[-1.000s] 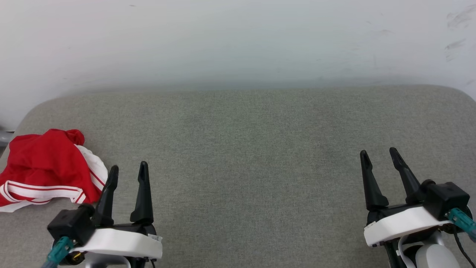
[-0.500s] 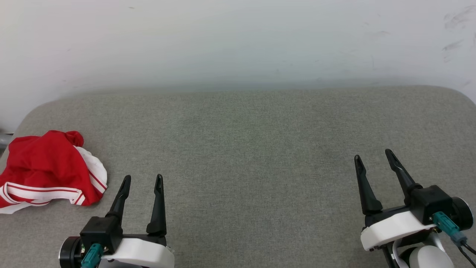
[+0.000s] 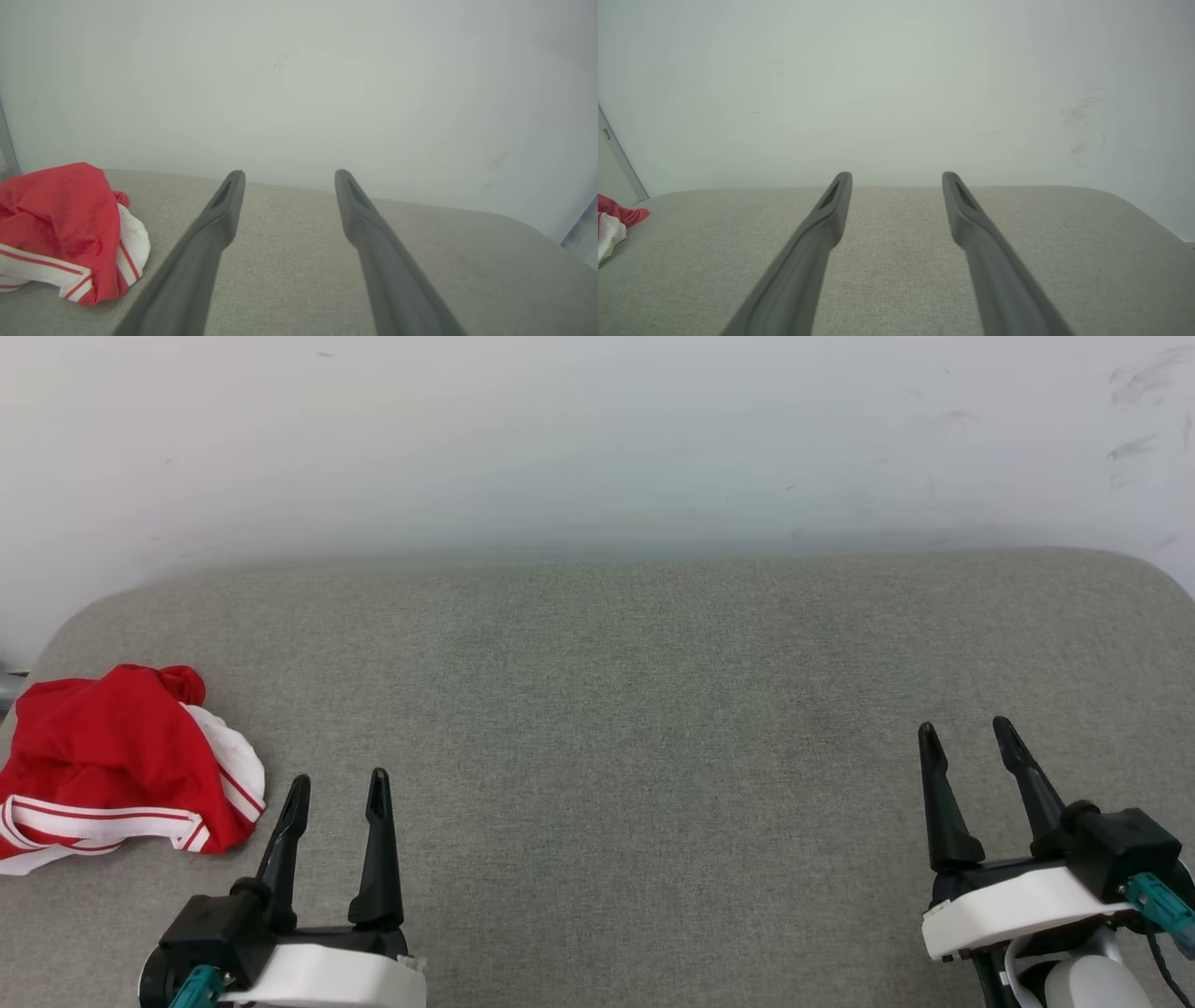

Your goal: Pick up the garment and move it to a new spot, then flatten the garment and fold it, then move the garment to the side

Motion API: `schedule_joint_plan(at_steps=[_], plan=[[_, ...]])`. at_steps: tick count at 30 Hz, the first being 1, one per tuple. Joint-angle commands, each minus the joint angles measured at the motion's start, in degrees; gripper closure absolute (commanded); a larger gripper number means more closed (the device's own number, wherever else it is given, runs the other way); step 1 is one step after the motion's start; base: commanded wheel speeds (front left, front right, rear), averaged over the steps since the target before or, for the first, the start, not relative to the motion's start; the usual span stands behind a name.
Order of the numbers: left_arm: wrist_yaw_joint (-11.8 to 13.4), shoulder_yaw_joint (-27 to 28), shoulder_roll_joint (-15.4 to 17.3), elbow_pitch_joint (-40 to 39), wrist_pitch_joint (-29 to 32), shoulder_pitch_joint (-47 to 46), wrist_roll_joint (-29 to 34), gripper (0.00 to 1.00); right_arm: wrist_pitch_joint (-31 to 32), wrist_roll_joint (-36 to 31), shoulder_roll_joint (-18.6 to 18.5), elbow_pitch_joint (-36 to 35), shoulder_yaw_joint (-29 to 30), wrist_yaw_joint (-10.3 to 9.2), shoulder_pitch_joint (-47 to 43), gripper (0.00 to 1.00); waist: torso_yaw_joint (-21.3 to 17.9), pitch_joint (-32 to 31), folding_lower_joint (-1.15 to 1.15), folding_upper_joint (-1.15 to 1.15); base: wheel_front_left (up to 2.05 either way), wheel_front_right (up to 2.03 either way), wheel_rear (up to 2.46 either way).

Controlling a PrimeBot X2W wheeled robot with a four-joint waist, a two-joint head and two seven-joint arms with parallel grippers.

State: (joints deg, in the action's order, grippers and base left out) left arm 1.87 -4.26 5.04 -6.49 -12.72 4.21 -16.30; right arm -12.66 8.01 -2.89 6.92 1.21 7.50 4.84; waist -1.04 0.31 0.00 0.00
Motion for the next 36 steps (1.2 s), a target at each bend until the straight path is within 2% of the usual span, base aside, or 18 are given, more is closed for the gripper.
schedule_joint_plan(at_steps=[1, 8, 17, 21, 27, 36], plan=[[-0.62, 0.47, -0.2, 0.0, -0.42, 0.51, 1.16, 0.0, -0.51, -0.79, 0.02, -0.07, 0.08, -0.02, 0.89, 0.0, -0.02, -0.01, 0.0, 0.0, 0.0, 0.0, 0.0], [-3.1, 1.92, -1.43, 2.53, -1.24, 1.44, 5.45, 0.0, -1.24, -4.06, 0.03, 0.26, 0.27, -0.02, 0.55, 0.0, -0.14, -0.09, 0.0, 0.0, 0.0, 0.0, 0.0], [-4.1, 2.53, -2.04, 3.15, -2.2, 2.04, 9.65, 0.0, -2.16, -6.79, 0.04, 0.47, -0.06, -0.02, 0.47, 0.0, -0.38, -0.12, 0.0, 0.0, 0.0, 0.0, 0.0], [-4.3, 2.86, -2.12, 2.95, -2.56, 2.18, 10.8, 0.0, -2.62, -5.96, 0.04, 0.8, -0.44, -0.03, 0.55, 0.0, -0.47, 0.03, 0.0, 0.0, 0.0, 0.0, 0.0], [-4.26, 3.28, -2.19, 3.13, -2.51, 2.03, 8.92, 0.0, -2.55, 1.7, 0.04, 2.63, -0.37, -0.03, 0.99, 0.0, -0.47, 0.06, 0.0, 0.0, 0.0, 0.0, 0.0], [-4.56, 3.5, -2.19, 3.51, -2.51, 1.82, 8.44, 0.0, -2.54, 0.92, 0.04, 3.05, -0.94, -0.02, 0.93, 0.0, -0.24, 0.14, 0.0, 0.0, 0.0, 0.0, 0.0]])
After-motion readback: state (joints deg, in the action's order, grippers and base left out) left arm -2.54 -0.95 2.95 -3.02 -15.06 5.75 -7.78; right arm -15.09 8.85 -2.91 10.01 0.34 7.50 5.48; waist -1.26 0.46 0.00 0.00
